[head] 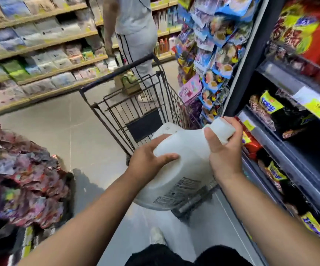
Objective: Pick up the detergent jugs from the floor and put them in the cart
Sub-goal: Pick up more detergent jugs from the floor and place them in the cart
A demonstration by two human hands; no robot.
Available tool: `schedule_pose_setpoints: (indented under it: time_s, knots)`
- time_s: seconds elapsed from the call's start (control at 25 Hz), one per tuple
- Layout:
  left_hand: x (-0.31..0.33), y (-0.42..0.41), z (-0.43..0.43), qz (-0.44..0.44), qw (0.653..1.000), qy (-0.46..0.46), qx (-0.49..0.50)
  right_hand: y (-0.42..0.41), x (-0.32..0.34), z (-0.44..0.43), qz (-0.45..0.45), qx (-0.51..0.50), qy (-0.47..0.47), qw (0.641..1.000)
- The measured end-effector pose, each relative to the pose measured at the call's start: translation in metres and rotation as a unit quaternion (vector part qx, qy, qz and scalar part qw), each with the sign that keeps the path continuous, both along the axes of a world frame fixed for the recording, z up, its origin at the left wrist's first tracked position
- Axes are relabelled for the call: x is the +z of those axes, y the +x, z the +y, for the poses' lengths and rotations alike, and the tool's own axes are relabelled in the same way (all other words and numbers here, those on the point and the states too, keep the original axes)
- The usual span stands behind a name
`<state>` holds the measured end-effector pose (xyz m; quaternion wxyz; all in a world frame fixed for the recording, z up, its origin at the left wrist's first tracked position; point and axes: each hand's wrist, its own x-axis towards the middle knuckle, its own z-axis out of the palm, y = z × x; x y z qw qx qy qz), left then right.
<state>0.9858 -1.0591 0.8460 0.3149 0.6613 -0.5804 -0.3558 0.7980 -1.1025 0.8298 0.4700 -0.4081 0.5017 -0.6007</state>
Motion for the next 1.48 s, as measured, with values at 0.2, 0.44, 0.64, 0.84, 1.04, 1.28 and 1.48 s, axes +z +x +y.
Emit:
schedule_pose_setpoints:
  time_s: [0.2,0.44,0.64,0.84,1.04,1.28,1.48]
  knots:
    - [-0.015,0.023,-0.079,-0.042,0.996,0.034,-0.077,0.017,-0.023,-0.052,-0.001,-0.049,0.028,0.998]
    - [-0.05,0.02,-0.145,-0.067,0.989,0.074,-0.106,0.015,-0.061,-0.105,0.001,-0.059,0.066,0.996]
    - [-0.079,0.027,-0.19,-0.046,0.98,0.117,-0.155,0.024,-0.09,-0.124,-0.012,-0.122,0.102,0.987]
    - [-0.12,0.062,-0.228,-0.007,0.96,0.155,-0.234,0.061,-0.117,-0.132,0.019,-0.191,0.116,0.974]
    - [-0.152,0.101,-0.249,0.039,0.935,0.169,-0.308,0.114,-0.142,-0.127,0.042,-0.276,0.143,0.95]
    - [-0.2,0.146,-0.256,-0.036,0.889,0.219,-0.401,0.171,-0.184,-0.107,0.081,-0.287,0.175,0.938]
    - [-0.235,0.16,-0.261,-0.131,0.846,0.214,-0.47,0.201,-0.225,-0.097,0.099,-0.288,0.253,0.918]
